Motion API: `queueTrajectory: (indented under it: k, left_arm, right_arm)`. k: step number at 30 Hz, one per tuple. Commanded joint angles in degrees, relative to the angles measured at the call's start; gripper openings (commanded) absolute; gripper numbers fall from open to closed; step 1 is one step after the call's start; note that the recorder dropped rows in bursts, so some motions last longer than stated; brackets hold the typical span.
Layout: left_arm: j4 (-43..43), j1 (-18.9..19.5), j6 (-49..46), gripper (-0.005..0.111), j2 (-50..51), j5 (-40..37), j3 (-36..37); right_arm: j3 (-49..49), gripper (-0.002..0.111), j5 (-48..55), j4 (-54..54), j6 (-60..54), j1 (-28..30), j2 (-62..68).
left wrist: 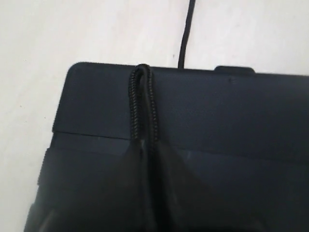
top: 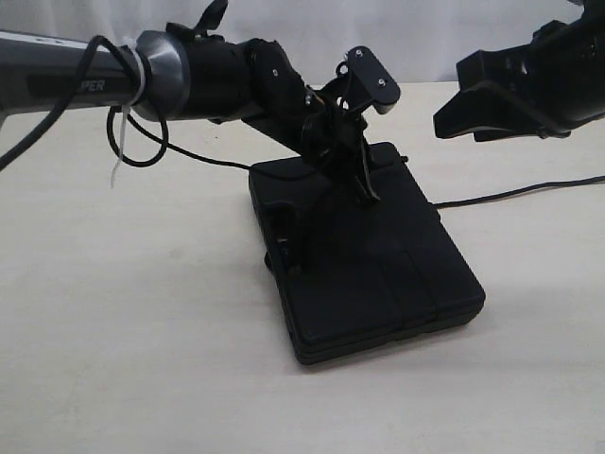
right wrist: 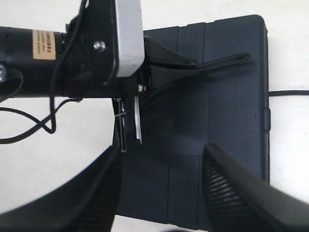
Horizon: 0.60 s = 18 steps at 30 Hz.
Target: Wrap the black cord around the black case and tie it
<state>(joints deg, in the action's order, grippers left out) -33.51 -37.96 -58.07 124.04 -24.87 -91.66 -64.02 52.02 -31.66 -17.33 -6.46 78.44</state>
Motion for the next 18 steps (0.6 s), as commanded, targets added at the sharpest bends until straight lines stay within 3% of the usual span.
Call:
queueTrajectory:
  k: [1, 8, 12, 15, 18]
  left_arm:
    - [-0.6, 0.0, 4.3, 0.000, -3.4, 0.0, -0.4]
    - [-0.6, 0.0, 5.9, 0.000, -4.1, -4.5, -0.4]
    - [-1.5, 0.6, 6.0, 0.000, -4.1, -8.7, -0.4]
    - [-10.6, 3.0, 5.4, 0.000, -4.5, -14.3, -0.4]
    - [-20.3, 6.4, 3.2, 0.000, -5.0, -19.4, -0.4]
  right_arm:
    - [0.2, 0.049, 0.1, -0.5, -0.8, 0.3, -0.6]
    - [1.1, 0.049, -2.4, 4.7, -0.6, 0.3, -0.6]
    - [6.0, 0.046, -10.4, 15.2, 10.9, 0.4, 1.8]
    - [6.0, 0.033, -10.2, 14.5, 10.3, 0.5, 5.2]
    - [6.0, 0.033, -9.7, 7.2, 5.2, 2.7, 8.0]
